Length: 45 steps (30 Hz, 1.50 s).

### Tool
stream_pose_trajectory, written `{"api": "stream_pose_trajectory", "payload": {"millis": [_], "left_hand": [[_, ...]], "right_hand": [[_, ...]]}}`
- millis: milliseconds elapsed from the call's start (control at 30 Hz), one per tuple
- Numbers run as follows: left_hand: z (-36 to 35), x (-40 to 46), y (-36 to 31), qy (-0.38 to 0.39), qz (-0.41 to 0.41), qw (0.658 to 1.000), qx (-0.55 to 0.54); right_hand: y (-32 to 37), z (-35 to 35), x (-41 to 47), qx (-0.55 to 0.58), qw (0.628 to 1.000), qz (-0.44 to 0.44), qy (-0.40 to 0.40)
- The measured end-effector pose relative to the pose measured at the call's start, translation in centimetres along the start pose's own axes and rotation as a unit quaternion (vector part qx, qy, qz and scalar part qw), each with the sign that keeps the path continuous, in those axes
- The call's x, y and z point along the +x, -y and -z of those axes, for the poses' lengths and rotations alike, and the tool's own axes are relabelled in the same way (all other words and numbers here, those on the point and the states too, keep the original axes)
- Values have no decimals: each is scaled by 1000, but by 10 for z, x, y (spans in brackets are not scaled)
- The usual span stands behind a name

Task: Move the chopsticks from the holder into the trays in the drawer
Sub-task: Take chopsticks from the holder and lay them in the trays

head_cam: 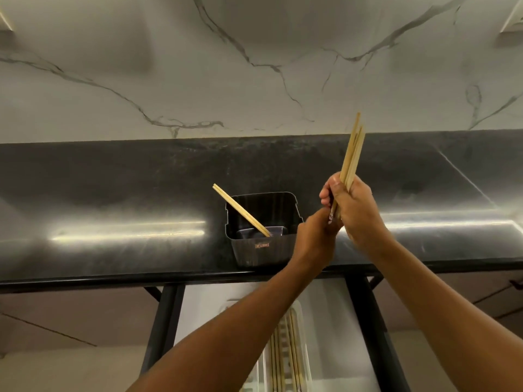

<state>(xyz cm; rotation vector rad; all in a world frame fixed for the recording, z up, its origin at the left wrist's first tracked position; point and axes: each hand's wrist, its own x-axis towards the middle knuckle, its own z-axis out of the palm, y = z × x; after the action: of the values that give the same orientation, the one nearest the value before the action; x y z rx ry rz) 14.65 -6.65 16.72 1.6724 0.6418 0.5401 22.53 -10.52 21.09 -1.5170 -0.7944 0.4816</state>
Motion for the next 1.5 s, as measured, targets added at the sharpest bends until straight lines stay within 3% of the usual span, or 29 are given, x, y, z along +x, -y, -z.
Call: {"api": "stream_pose_trajectory", "payload": {"millis": [133,200,300,367,467,600,667,767,833,933,1133,1300,1500], "left_hand": [[-19,5,24,-43,23,999,-21],[-26,6,32,-83,-5,997,-5],[-35,2,44,-66,14,993,-100],[-38,1,63,-73,46,995,-43],[-38,0,76,-83,107,989,-50],[-36,0,81,-100,82,991,-32],[-37,-2,80,-86,99,989,-75],[-28,-12,81,-64,33,996,45],[-19,-25,79,-59,-35,996,52],[-12,-55,85,1,-66,998,18],[29,-131,113,18,-7,999,39],[68,-183,140,7,132,989,73],[95,-222,168,-26,234,965,116]], "right_hand": [[-30,-2,1,9,1000,0,-25],[-39,-5,3,21,999,0,-46],[-56,-11,1,21,997,-10,-72],[-71,-14,-4,-2,996,-29,-78],[-85,-15,-9,-17,996,-49,-73],[-87,-14,-10,-1,995,-55,-79],[-87,-14,-15,-2,994,-68,-87],[-77,-11,-24,19,992,-83,-92],[-66,-7,-38,53,990,-88,-94],[-55,-7,-70,94,988,-109,-60],[-62,-42,-142,92,970,-223,29],[-78,-95,-176,88,939,-315,107],[-136,-159,-198,89,866,-486,75]]}}
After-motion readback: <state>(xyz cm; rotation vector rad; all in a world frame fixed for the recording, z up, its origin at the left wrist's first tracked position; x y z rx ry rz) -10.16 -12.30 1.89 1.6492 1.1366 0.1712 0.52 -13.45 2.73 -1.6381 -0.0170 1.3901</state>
